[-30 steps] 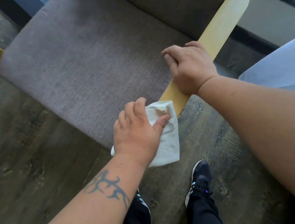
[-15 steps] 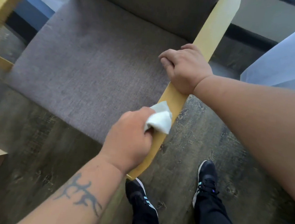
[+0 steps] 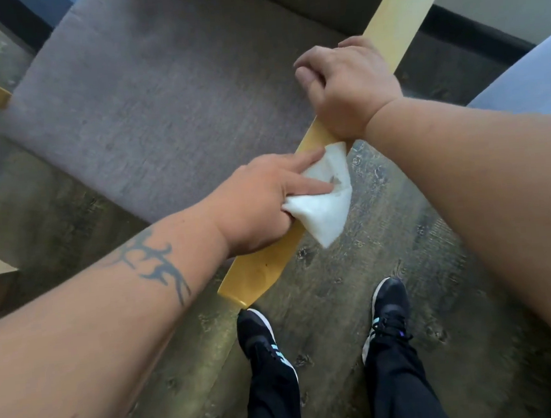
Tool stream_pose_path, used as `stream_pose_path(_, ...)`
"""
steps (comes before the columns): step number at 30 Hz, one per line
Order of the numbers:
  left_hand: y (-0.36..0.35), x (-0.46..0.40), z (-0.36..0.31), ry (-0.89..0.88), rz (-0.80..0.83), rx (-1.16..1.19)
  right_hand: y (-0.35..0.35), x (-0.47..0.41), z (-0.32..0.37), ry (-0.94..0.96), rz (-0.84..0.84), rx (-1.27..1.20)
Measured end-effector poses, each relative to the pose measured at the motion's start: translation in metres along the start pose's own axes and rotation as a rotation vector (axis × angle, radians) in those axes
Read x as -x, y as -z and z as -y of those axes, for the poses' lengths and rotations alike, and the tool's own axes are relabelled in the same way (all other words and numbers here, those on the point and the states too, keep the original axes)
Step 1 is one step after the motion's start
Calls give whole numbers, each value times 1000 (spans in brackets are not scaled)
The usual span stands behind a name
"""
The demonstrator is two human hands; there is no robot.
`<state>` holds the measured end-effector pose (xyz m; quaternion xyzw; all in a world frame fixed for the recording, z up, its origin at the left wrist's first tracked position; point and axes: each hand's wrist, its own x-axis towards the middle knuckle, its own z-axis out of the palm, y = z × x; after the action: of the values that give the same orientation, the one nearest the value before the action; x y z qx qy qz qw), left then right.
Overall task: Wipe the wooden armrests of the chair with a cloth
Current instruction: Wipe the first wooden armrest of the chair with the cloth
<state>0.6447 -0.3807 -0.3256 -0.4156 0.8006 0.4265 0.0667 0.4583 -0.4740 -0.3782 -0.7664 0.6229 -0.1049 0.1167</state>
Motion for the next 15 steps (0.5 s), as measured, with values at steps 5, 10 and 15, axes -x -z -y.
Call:
stream_pose_path(5,-15,22,17,-42,-144,-128,1,1,2,2,5,-8)
stream_pose_path(10,-25,50,26,-89,-205,-166,4,2,4,3,16,-5)
stream_pose_path(15,-37,77,38,-103,-202,-165,7,3,4,-7,39,-8)
